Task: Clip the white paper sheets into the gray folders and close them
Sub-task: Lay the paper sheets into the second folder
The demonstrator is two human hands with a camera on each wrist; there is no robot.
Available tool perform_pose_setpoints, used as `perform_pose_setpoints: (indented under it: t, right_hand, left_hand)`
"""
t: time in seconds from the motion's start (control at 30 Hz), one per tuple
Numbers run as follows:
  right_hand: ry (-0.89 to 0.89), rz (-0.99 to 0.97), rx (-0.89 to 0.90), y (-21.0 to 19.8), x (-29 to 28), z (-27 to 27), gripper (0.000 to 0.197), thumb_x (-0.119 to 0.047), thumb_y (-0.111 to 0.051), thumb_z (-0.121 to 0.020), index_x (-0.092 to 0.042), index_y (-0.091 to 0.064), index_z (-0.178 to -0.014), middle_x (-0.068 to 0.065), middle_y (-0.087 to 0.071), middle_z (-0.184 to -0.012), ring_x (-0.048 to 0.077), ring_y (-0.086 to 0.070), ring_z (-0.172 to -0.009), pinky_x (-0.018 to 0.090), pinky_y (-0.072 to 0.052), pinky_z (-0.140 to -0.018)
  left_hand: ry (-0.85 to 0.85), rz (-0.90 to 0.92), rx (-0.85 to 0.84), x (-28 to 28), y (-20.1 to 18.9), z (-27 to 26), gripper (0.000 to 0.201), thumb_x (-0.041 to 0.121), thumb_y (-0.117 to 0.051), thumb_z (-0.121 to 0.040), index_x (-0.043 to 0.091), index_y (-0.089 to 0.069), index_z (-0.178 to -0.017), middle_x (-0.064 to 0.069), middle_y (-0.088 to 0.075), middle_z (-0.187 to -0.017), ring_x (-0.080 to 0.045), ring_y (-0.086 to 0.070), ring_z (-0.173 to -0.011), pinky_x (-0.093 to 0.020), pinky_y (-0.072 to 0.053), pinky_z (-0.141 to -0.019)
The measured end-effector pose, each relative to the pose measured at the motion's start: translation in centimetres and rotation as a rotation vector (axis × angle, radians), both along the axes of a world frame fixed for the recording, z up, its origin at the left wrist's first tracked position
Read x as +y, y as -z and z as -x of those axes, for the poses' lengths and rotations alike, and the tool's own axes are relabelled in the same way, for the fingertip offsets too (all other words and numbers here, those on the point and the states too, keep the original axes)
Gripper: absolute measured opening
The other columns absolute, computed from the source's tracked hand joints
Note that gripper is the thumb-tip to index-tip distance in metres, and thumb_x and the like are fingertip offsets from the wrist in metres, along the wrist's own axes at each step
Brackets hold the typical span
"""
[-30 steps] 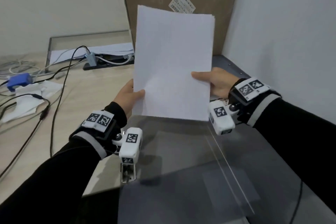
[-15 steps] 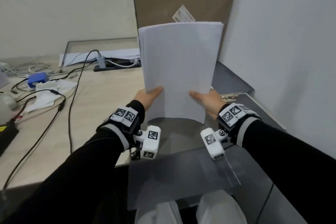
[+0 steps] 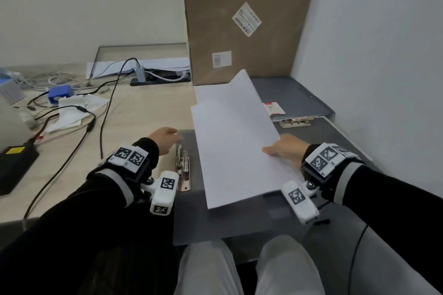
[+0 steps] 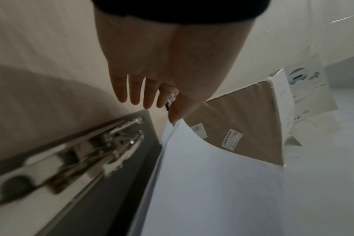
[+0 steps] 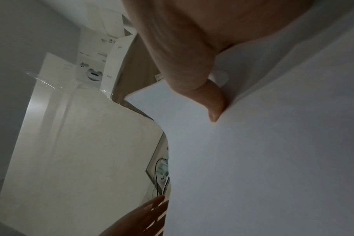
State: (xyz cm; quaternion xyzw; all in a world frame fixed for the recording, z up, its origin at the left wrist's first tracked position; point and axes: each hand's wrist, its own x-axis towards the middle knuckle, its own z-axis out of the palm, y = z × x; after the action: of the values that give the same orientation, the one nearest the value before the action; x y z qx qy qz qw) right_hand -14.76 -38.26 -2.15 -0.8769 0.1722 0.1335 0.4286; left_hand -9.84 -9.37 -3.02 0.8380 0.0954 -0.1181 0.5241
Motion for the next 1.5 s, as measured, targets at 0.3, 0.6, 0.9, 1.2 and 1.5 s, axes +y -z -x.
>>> perform_pose_setpoints:
  t: [0.3, 0.6, 0.9, 1.2, 1.5]
  right_hand:
    - [-0.040, 0.090, 0.076, 1.7, 2.3, 2.3, 0.044, -0.020, -0.061, -0.089, 0.005, -0.055, -0.124, 0.023, -0.055, -0.132, 0.035, -0.051, -0.124, 0.036, -0.043, -0.098]
    - [-0.014, 0.077, 0.121, 1.7, 2.3, 3.0, 0.062, -0.031, -0.065, -0.086, 0.005, -0.045, -0.132, 0.018, -0.055, -0.132, 0.035, -0.054, -0.120, 0.039, -0.042, -0.105]
    - [-0.010, 0.133, 0.167, 0.5, 3.9, 4.3, 0.064, -0.028, -0.057, -0.093, 0.008, -0.031, -0.140, 0.019, -0.043, -0.142, 0.035, -0.043, -0.130, 0.036, -0.037, -0.103]
    - [-0.067, 0.146, 0.157, 0.6, 4.3, 4.9, 0.054, -0.022, -0.056, -0.093, 0.009, -0.040, -0.134, 0.021, -0.047, -0.140, 0.036, -0.046, -0.128, 0.038, -0.039, -0.106]
    - [-0.032, 0.138, 0.126, 1.0, 4.3, 5.1, 0.059, -0.024, -0.058, -0.092, 0.008, -0.035, -0.136, 0.020, -0.047, -0.139, 0.036, -0.047, -0.127, 0.039, -0.038, -0.107]
  left_hand:
    - [-0.048, 0.047, 0.035, -0.2, 2.9, 1.0, 0.053, 0.002, -0.049, -0.092, -0.002, -0.033, -0.142, -0.019, -0.044, -0.144, -0.036, -0.044, -0.132, -0.046, -0.035, -0.113]
    - [-0.008, 0.101, 0.042, -0.6, 3.0, 1.8, 0.057, 0.003, -0.051, -0.090, 0.000, -0.030, -0.143, -0.013, -0.039, -0.148, -0.031, -0.043, -0.134, -0.046, -0.033, -0.114]
    - [0.080, -0.008, 0.021, -0.4, 3.2, 1.5, 0.031, 0.010, -0.054, -0.088, 0.004, -0.054, -0.119, -0.019, -0.058, -0.130, -0.037, -0.057, -0.118, -0.050, -0.040, -0.107]
    - [0.146, -0.230, 0.030, -0.9, 2.6, 2.1, 0.064, 0.024, -0.066, -0.083, 0.006, -0.037, -0.137, -0.007, -0.053, -0.130, -0.029, -0.052, -0.121, -0.039, -0.040, -0.106]
    - [0.235, -0.429, 0.040, -1.4, 2.0, 2.7, 0.087, 0.029, -0.065, -0.085, 0.017, -0.010, -0.152, -0.009, -0.021, -0.158, -0.028, -0.029, -0.143, -0.035, -0.027, -0.114]
